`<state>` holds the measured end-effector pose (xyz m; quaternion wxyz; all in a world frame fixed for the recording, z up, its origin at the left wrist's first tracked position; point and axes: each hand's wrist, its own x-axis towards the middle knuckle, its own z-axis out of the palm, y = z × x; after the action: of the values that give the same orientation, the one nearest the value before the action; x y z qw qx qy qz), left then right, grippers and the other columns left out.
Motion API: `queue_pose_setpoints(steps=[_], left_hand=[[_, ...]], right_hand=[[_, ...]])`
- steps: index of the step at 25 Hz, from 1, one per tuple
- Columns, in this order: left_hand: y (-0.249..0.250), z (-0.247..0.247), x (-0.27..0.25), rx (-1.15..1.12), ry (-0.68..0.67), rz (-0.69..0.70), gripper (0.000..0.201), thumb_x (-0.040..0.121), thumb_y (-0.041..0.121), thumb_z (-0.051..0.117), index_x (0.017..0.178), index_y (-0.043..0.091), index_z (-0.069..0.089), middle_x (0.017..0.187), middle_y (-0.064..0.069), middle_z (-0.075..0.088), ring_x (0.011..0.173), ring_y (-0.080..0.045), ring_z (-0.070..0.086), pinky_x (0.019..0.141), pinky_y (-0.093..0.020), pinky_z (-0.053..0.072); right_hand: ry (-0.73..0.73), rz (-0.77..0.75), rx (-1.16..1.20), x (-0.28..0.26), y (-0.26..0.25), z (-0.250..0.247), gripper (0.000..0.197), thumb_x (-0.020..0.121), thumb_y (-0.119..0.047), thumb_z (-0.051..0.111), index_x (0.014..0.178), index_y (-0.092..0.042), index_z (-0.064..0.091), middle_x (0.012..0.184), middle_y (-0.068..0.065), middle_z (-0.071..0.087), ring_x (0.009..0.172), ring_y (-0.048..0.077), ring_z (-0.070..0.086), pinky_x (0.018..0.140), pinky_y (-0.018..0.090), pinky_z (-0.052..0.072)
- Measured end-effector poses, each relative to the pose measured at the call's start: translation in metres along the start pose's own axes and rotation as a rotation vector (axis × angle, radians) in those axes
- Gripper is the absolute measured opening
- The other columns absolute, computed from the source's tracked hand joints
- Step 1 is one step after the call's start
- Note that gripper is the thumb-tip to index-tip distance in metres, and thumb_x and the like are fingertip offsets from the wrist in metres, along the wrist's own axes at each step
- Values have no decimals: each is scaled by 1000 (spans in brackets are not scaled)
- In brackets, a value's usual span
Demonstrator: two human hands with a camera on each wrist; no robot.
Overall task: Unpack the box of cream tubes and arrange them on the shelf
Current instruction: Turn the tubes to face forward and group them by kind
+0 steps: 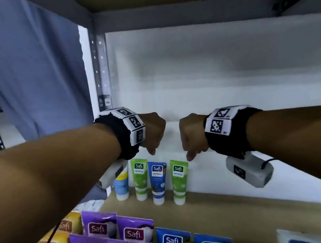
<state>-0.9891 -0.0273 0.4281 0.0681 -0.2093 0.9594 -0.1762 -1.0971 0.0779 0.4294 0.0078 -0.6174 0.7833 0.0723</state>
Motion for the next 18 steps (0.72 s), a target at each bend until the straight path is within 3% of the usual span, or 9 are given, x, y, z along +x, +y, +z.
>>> queue_pose_setpoints(steps=[3, 5, 6, 8, 11, 13, 14, 16, 18], left_hand=[[0, 23, 16, 9, -4, 66, 28, 80, 23, 76, 104, 10, 74, 109, -2, 71, 106, -14, 63, 64, -9, 32], [0, 32, 21, -7, -28, 86, 26, 77, 18, 77, 101, 8, 75, 104, -5, 72, 101, -17, 65, 55, -10, 34], [-1, 36, 22, -33, -43, 87, 22, 76, 14, 78, 97, 7, 76, 100, -6, 73, 97, -18, 66, 52, -8, 36], [0, 42, 21, -61, -55, 91, 14, 74, 5, 74, 87, 8, 78, 89, -6, 75, 88, -18, 68, 61, -14, 47], [6, 48, 15, -9, -12, 45, 17, 76, -1, 64, 81, 9, 78, 82, -6, 73, 71, -13, 60, 63, -21, 44], [13, 43, 7, 40, 24, -7, 17, 80, 0, 59, 79, 10, 74, 78, -7, 65, 73, -19, 60, 61, -21, 43], [14, 36, 2, 64, 34, -3, 18, 80, 1, 58, 76, 12, 71, 79, -8, 65, 77, -23, 62, 59, -18, 41], [11, 16, -12, 113, 69, 44, 18, 80, 2, 55, 79, 8, 73, 88, -8, 71, 84, -25, 64, 57, -17, 35], [8, -10, -30, 189, 168, 111, 21, 78, 5, 56, 83, 8, 76, 90, -4, 73, 88, -20, 67, 62, -15, 31]], right_hand=[[-18, -13, -25, 25, -5, 25, 34, 74, -28, 82, 95, -3, 73, 79, 7, 73, 64, 17, 65, 75, 30, 59], [-15, -13, -46, 34, -6, 39, 31, 76, -29, 81, 94, -4, 73, 84, 9, 75, 69, 19, 69, 76, 33, 60], [-6, -15, -45, 37, -7, 44, 29, 76, -26, 80, 93, -4, 73, 86, 9, 75, 70, 20, 69, 76, 33, 60], [14, -15, -53, 41, -9, 50, 28, 76, -19, 80, 96, -2, 72, 89, 10, 74, 76, 21, 71, 77, 31, 59], [63, -18, -37, 35, -14, 46, 21, 77, -13, 76, 92, -3, 65, 86, 8, 67, 79, 22, 67, 74, 29, 56], [108, -11, 26, 26, -17, 39, 21, 78, -11, 74, 87, -13, 55, 76, 4, 55, 73, 20, 58, 70, 29, 51], [131, -7, 34, 20, -16, 33, 20, 78, -10, 74, 86, -12, 55, 74, 3, 55, 72, 20, 58, 71, 29, 52], [163, 3, 3, 8, -11, 23, 14, 76, -7, 73, 86, -1, 65, 78, 6, 67, 71, 20, 67, 73, 32, 59], [202, 7, 12, -11, -7, 7, 11, 73, -5, 71, 84, -3, 70, 78, 9, 72, 67, 22, 71, 70, 38, 61]])
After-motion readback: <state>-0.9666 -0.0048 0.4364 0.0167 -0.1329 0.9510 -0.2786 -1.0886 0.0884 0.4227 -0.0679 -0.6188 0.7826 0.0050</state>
